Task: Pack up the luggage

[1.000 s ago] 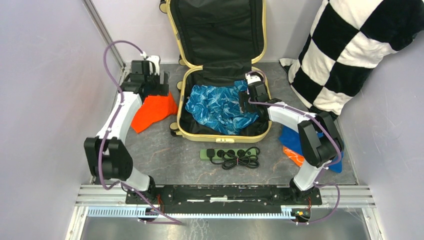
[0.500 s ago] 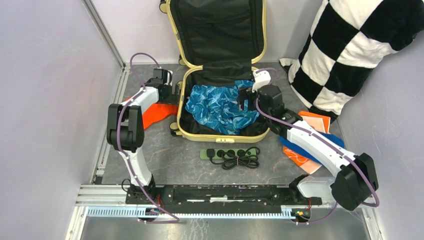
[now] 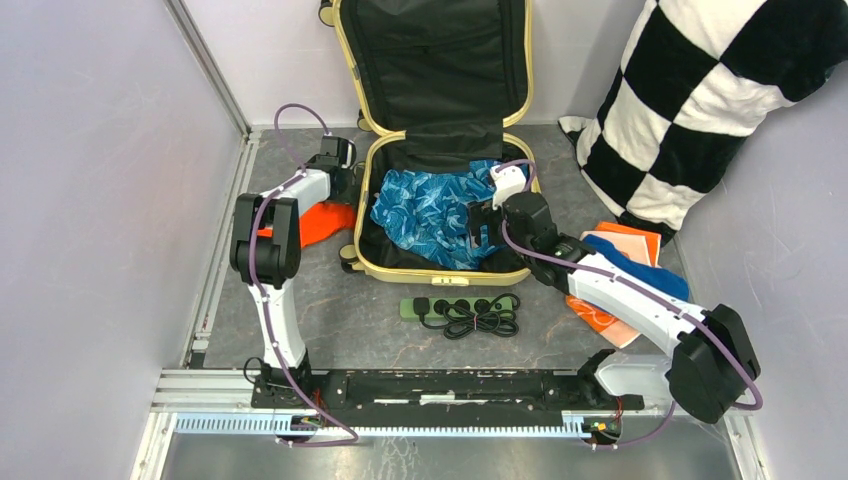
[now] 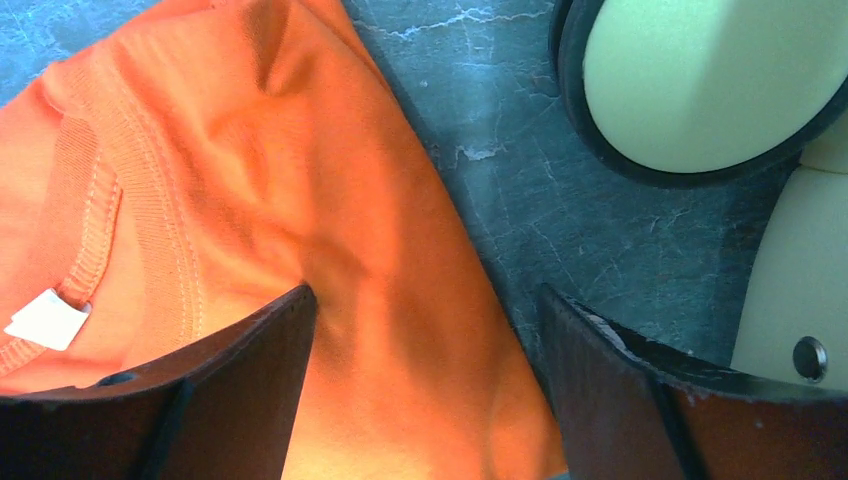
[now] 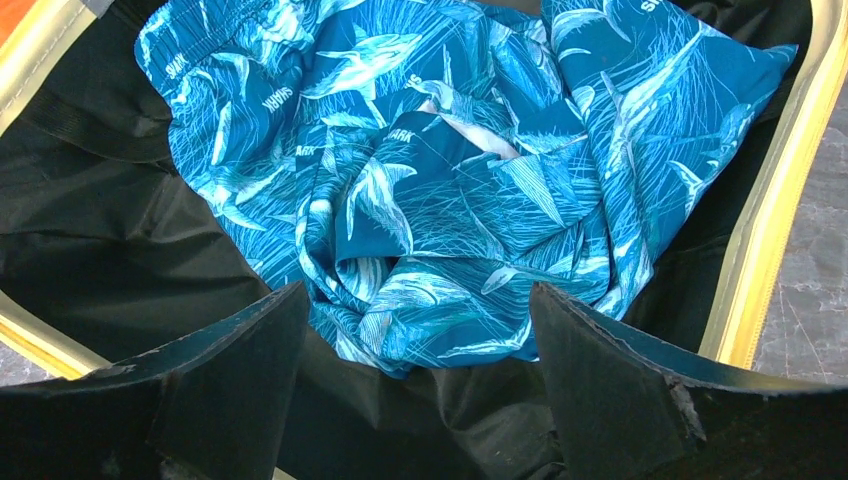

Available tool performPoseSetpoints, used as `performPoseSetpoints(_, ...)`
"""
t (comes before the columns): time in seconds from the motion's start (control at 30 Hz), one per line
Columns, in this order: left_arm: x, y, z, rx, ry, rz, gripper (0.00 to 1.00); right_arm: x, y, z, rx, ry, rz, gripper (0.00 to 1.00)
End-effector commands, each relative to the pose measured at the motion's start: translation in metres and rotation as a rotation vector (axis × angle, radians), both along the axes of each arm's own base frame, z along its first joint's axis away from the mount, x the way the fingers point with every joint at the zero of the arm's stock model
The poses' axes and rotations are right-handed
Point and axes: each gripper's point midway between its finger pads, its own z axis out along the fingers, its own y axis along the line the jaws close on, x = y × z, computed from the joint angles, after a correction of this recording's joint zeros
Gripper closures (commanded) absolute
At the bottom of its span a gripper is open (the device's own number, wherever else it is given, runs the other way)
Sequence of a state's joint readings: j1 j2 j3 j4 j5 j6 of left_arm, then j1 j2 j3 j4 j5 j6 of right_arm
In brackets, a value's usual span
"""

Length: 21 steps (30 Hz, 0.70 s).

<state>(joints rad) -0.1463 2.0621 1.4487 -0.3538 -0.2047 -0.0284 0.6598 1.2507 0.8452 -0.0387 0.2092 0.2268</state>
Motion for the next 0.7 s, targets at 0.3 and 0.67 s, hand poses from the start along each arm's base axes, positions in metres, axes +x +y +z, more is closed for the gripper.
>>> performPoseSetpoints(0.3,-0.023,0.038,-0.007,0.003,0.042,0.086,0.57,-0.007,-0.007,0.02,0.049,-0.049,-0.025,0.12)
performPoseSetpoints(0.67,-0.024,0.021,0.075,-0.317,-0.049,-0.019,0.98,-0.016,-0.023,0.027,0.041,-0.067,-0.063,0.14)
